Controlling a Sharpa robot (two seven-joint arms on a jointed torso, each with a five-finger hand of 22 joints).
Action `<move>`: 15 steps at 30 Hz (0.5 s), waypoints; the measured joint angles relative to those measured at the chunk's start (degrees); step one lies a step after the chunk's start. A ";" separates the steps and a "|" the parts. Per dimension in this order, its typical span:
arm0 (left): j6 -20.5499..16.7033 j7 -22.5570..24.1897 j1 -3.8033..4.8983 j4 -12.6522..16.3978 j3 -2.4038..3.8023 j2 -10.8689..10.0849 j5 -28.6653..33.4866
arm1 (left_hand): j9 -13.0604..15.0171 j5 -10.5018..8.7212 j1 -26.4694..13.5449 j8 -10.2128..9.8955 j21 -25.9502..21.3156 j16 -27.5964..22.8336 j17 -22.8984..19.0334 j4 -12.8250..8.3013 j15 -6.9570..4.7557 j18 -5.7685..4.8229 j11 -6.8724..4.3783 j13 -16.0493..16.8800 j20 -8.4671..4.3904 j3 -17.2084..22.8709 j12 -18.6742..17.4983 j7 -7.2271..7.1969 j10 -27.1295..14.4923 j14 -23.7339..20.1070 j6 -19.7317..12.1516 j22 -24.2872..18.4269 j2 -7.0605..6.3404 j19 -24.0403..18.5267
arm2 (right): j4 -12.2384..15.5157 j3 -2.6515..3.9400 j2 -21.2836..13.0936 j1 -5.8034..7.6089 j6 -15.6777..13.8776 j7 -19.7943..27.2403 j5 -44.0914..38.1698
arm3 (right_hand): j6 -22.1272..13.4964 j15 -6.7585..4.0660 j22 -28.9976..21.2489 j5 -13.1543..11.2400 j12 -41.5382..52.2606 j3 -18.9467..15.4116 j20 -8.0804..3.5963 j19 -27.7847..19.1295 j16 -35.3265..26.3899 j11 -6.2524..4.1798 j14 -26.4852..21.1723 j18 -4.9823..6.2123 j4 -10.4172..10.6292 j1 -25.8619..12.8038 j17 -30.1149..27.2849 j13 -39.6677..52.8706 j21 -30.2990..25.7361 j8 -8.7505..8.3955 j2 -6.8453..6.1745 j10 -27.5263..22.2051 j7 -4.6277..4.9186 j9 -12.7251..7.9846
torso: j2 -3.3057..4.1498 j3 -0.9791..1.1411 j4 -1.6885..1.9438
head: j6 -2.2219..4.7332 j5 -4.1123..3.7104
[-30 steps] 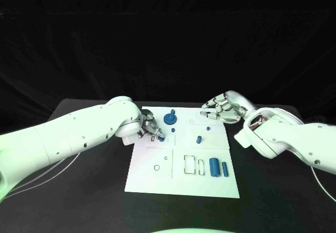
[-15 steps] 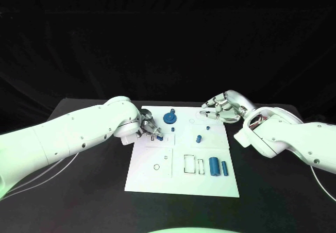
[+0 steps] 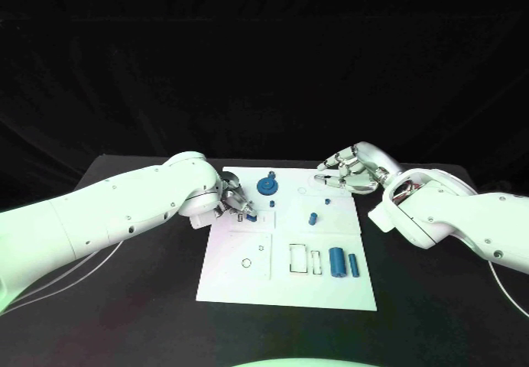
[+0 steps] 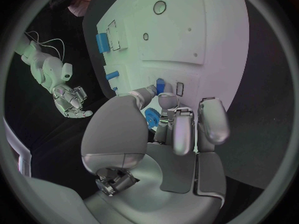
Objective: Assemble the parts on the task board
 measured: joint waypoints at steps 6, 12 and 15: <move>0.22 -0.21 0.04 -0.03 0.03 0.19 -0.24 | 0.01 -0.08 -0.70 0.37 0.42 0.00 0.00 0.00 0.00 0.00 -0.04 -0.13 0.00 0.00 -0.20 -0.02 0.05 0.00 0.02 0.38 0.66 0.00 | 0.01 0.00 0.01 -0.01 0.00 0.00 0.00 | 0.00 0.00 -0.01 0.00 0.00 0.00 0.00 0.00 0.00 0.00 0.00 0.00 0.00 0.00 0.00 0.00 0.00 0.00 0.00 0.00 0.00 0.00 | -0.01 0.01 -0.02 | 0.03 0.03; 0.70 -0.88 0.08 -0.06 0.08 0.45 -1.10 | 0.82 -0.11 -2.98 0.42 0.73 0.00 -0.01 -1.37 0.00 -0.68 -0.36 0.44 -0.13 1.37 0.05 -0.10 0.98 0.00 0.10 1.33 0.15 0.13 | 0.03 0.00 0.01 -0.02 0.01 -0.01 0.00 | 0.00 0.00 -0.01 0.00 0.00 0.00 0.00 0.00 0.00 0.00 0.00 0.00 0.00 0.00 0.00 0.00 0.00 0.00 0.00 0.00 0.00 -0.01 | -0.01 0.03 -0.04 | 0.04 0.07; 0.87 -1.19 0.09 -0.10 0.10 0.59 -1.48 | 0.83 -0.21 -3.49 0.42 1.07 0.00 -0.01 -2.31 -0.20 -0.68 -0.37 0.51 -0.01 2.31 0.25 -0.10 0.98 -0.21 0.10 1.60 0.24 0.43 | 0.03 0.00 -0.01 -0.02 0.02 -0.01 0.00 | 0.00 0.00 -0.01 0.00 0.00 0.00 0.00 0.00 0.00 0.00 0.00 0.00 0.00 0.00 -0.01 0.00 0.00 0.00 0.00 0.00 0.00 -0.01 | -0.01 0.04 -0.07 | 0.00 0.05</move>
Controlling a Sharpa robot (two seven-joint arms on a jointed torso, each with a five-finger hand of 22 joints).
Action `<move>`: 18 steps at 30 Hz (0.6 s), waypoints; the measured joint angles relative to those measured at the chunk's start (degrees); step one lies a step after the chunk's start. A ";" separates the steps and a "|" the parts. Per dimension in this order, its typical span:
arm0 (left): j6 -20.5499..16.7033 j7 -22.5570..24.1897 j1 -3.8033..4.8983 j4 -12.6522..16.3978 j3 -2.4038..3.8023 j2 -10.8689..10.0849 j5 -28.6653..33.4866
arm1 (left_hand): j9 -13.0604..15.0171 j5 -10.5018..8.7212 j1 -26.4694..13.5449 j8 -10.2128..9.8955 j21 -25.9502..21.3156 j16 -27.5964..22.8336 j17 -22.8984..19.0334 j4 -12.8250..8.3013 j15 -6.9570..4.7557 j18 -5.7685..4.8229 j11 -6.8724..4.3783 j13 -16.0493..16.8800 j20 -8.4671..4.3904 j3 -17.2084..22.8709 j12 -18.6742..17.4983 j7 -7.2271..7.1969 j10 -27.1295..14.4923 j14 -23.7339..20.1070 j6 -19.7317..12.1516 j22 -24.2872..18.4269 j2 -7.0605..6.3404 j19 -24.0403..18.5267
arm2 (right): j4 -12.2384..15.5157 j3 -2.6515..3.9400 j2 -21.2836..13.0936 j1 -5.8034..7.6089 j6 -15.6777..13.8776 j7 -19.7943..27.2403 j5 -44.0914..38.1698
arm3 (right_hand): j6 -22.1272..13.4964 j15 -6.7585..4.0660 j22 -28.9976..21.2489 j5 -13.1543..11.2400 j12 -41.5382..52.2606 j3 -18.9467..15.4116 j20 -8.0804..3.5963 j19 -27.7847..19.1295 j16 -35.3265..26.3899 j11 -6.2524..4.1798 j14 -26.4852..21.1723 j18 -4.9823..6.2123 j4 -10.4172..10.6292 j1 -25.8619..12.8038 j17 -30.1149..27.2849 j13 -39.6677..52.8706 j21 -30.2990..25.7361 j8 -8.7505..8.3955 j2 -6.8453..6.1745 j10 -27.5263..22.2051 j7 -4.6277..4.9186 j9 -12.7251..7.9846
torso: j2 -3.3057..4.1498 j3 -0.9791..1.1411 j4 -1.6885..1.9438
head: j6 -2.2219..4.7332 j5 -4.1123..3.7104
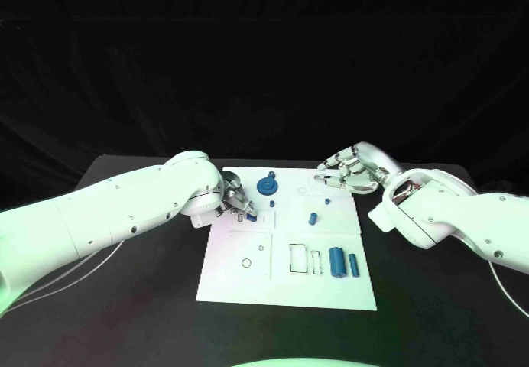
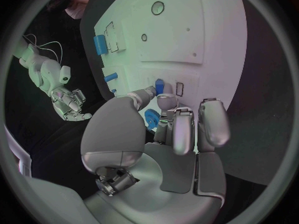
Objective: Assemble the parts on the task board
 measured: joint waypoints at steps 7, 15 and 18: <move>0.44 -0.73 0.06 -0.18 0.05 0.45 -0.94 | 0.28 0.21 -1.11 0.30 0.26 0.00 0.00 -0.65 0.00 0.00 -0.19 0.18 -0.20 0.65 0.35 0.00 0.20 0.00 0.00 0.53 -0.23 0.21 | 0.09 0.00 -0.03 0.00 0.01 -0.01 0.00 | 0.00 0.00 0.00 0.00 0.00 0.00 0.00 0.00 0.00 0.00 0.00 0.00 0.00 0.00 0.00 0.00 0.00 0.00 0.00 0.00 0.00 0.00 | 0.01 0.02 0.01 | -0.02 -0.07; 0.74 -1.17 0.09 -0.26 0.07 0.79 -1.74 | 0.35 0.21 -1.96 0.62 0.53 0.00 -0.01 -0.77 -0.21 0.01 -0.31 0.27 -0.41 0.77 0.35 -0.01 0.73 0.21 0.01 1.07 0.17 0.41 | 0.16 0.00 -0.10 0.00 0.02 -0.02 0.00 | 0.00 0.00 -0.01 0.00 0.00 0.00 0.00 0.00 0.00 0.00 0.00 0.00 0.00 0.00 0.00 0.00 0.00 0.00 0.00 0.00 0.00 0.00 | 0.01 0.01 0.03 | -0.04 -0.16; 0.76 -1.29 0.10 -0.29 0.07 0.90 -1.93 | 0.52 0.22 -2.34 0.68 0.53 0.00 -0.01 -0.53 -0.42 0.01 -0.58 0.22 -0.41 0.32 0.35 -0.34 1.00 0.01 0.35 1.28 -0.10 0.41 | 0.19 0.00 -0.11 0.00 0.02 -0.03 0.00 | 0.00 0.00 -0.01 0.00 0.00 0.00 0.00 0.00 0.00 0.00 0.00 0.00 0.00 0.00 0.00 0.00 0.00 0.00 0.00 0.00 0.00 -0.01 | 0.01 0.00 0.07 | -0.01 -0.19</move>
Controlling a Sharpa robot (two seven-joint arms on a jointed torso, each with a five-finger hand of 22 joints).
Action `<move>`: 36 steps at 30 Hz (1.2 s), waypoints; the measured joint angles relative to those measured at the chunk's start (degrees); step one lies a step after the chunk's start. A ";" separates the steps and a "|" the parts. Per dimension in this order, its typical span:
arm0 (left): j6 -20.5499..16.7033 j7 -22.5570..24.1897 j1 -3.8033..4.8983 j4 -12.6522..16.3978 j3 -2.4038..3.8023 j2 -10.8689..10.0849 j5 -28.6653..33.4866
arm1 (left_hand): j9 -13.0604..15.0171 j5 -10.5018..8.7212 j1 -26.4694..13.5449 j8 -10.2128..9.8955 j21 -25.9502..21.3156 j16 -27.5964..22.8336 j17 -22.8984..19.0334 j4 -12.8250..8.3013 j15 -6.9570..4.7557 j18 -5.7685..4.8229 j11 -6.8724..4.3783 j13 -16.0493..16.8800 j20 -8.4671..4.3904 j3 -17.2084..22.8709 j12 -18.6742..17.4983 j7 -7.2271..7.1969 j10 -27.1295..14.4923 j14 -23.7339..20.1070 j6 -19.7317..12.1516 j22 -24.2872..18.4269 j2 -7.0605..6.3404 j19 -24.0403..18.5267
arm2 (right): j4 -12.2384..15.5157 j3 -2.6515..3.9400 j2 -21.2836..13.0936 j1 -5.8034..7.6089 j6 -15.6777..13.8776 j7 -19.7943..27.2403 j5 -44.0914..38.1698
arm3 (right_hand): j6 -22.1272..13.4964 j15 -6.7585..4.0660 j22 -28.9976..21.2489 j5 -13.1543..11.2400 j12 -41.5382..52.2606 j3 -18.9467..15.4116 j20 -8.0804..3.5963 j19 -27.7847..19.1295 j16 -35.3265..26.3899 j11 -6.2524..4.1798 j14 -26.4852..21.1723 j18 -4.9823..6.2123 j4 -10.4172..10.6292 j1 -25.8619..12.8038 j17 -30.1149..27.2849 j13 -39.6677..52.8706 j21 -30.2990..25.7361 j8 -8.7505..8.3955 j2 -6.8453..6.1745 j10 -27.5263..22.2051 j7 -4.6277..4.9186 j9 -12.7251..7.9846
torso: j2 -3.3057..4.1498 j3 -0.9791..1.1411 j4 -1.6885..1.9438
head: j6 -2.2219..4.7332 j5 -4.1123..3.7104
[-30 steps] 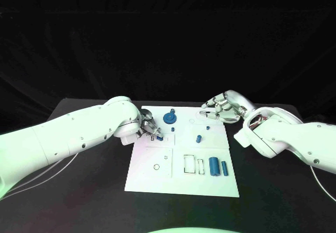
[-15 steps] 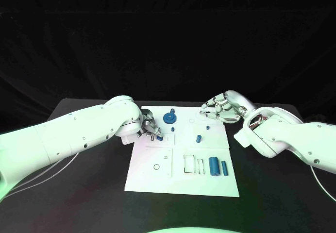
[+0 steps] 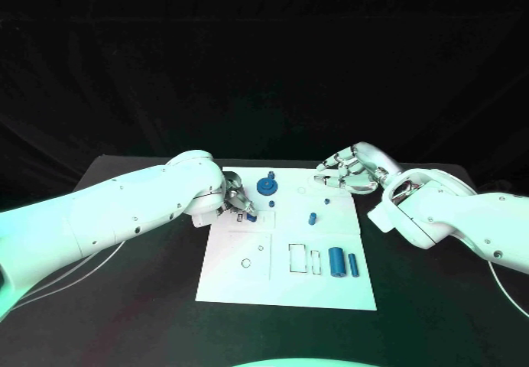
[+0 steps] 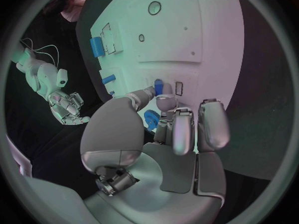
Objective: Assemble the parts on the task board
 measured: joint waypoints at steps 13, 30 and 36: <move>0.07 -0.36 -0.07 -0.09 -0.06 0.41 -0.62 | 0.67 0.00 -2.17 0.49 0.62 0.00 -0.01 1.24 0.00 0.04 -0.36 -0.50 -0.21 -2.48 0.00 -1.00 0.35 0.00 1.83 0.94 -0.07 0.61 | 0.06 0.00 -0.03 0.00 0.00 -0.01 0.00 | 0.00 0.00 0.02 0.00 0.00 0.00 0.00 0.00 0.00 0.00 0.00 0.00 0.00 0.00 0.00 0.00 0.00 0.00 0.00 0.00 0.00 0.04 | 0.01 -0.02 0.00 | -0.02 -0.10; 0.25 -0.98 -0.15 -0.99 -0.14 1.11 -1.19 | 1.51 0.06 -4.87 0.98 0.61 0.00 -0.01 3.00 -0.21 -0.69 -0.16 -0.92 -0.20 -6.29 0.00 -1.70 0.55 0.22 2.74 1.16 -0.49 0.61 | 0.13 0.00 -0.10 0.00 -0.01 -0.02 0.00 | 0.00 0.00 0.03 0.00 -0.22 0.00 -0.21 -0.21 0.00 0.00 0.00 0.01 0.00 0.00 0.04 -0.20 -0.23 0.00 0.00 0.00 0.00 0.03 | 0.05 -0.04 -0.03 | -0.05 -0.38; 0.25 -1.08 -0.15 -1.27 -0.15 1.09 -1.27 | 1.84 0.06 -5.54 0.97 0.61 -0.20 -0.02 4.06 -0.21 -0.69 -0.33 -1.04 -0.20 -9.07 0.00 -1.70 0.73 0.22 2.74 1.24 -0.57 0.61 | 0.13 0.00 -0.13 0.00 -0.01 -0.02 0.00 | 0.00 0.00 0.03 0.00 -0.22 0.00 -0.21 -0.21 -0.22 0.00 0.00 0.01 0.00 0.00 0.03 -0.21 -0.23 0.00 0.00 0.00 0.00 0.02 | 0.03 -0.04 0.00 | -0.10 -0.43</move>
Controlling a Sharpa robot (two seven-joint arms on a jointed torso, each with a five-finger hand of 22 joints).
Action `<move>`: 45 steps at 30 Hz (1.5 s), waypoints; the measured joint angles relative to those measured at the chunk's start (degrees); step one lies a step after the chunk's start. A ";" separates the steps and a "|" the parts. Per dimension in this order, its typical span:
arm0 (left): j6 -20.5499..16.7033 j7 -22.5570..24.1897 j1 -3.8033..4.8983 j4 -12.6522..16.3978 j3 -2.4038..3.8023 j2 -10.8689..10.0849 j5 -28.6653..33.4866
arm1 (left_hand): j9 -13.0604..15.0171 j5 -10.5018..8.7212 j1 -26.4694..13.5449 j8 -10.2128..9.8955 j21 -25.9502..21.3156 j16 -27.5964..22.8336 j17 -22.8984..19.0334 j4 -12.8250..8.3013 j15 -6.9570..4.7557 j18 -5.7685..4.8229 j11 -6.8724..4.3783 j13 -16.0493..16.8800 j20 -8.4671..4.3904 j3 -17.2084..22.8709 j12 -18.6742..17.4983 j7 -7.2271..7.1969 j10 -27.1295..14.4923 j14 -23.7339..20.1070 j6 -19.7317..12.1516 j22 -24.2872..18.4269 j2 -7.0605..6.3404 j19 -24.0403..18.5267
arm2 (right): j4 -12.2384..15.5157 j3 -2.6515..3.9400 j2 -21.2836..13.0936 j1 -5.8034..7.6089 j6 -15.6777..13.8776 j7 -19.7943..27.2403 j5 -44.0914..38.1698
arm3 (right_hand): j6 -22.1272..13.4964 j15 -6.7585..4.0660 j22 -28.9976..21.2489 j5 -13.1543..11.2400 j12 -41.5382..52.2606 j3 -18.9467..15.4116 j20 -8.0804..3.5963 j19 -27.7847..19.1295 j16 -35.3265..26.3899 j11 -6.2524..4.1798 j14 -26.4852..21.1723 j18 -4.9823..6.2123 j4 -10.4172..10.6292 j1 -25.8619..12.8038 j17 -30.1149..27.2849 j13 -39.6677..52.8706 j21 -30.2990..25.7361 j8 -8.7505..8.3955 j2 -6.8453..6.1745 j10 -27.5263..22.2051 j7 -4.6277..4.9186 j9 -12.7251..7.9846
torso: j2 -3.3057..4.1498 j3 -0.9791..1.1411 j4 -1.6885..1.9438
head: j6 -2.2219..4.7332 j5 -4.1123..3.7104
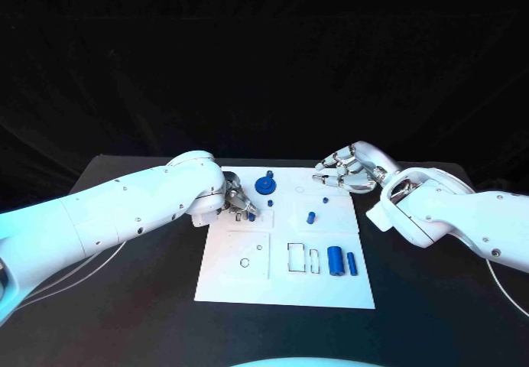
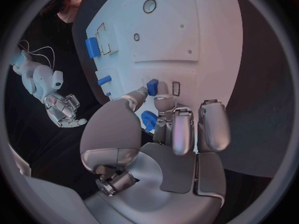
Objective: Assemble the parts on the task board
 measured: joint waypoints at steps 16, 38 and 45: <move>-0.40 -0.01 -0.05 0.72 0.05 -0.59 -0.15 | 0.58 0.00 -1.51 -0.27 0.00 -0.06 -0.01 3.79 0.00 0.01 0.00 -0.09 0.00 -8.56 0.32 0.01 0.00 0.00 -0.01 0.12 -0.30 0.00 | -0.10 0.00 0.00 0.00 -0.01 0.04 0.00 | 0.00 0.00 -0.01 0.00 0.00 -0.16 0.12 -0.12 -0.29 0.00 0.00 0.00 0.17 -0.01 -0.01 -0.15 -0.35 0.00 0.01 0.00 0.00 -0.01 | -0.05 -0.02 0.03 | 0.08 0.06; -2.37 0.57 2.96 2.43 2.65 -4.65 1.51 | 0.72 -0.01 5.10 -2.98 -2.09 -0.34 0.03 5.95 0.15 0.01 1.03 -4.35 0.54 -18.64 -2.96 1.64 -3.33 -0.15 -2.18 -3.73 1.27 -1.17 | -0.57 0.00 0.14 -0.06 -0.02 0.12 0.08 | 0.00 0.00 -0.03 0.22 0.00 -0.16 0.21 -0.21 -0.34 0.00 0.00 0.00 0.16 -0.23 -0.02 -0.21 -0.56 0.00 0.22 0.00 0.00 -0.02 | -0.08 0.00 0.03 | 0.70 0.27; -2.62 1.32 4.73 -2.01 2.88 -3.34 1.07 | -0.43 -0.01 6.40 -4.35 -3.50 -0.34 0.03 6.52 0.54 0.02 1.94 -7.00 0.92 -20.43 -5.27 2.35 -5.04 -0.12 -3.01 -6.24 0.55 -2.17 | -0.62 0.00 0.23 -0.07 -0.02 0.12 0.09 | 0.00 0.00 -0.03 0.22 0.00 -0.16 0.21 -0.20 -0.34 0.00 0.00 0.00 0.16 -0.22 -0.03 -0.21 -0.56 0.00 0.22 0.00 0.00 -0.02 | -0.08 0.01 0.04 | 0.99 0.34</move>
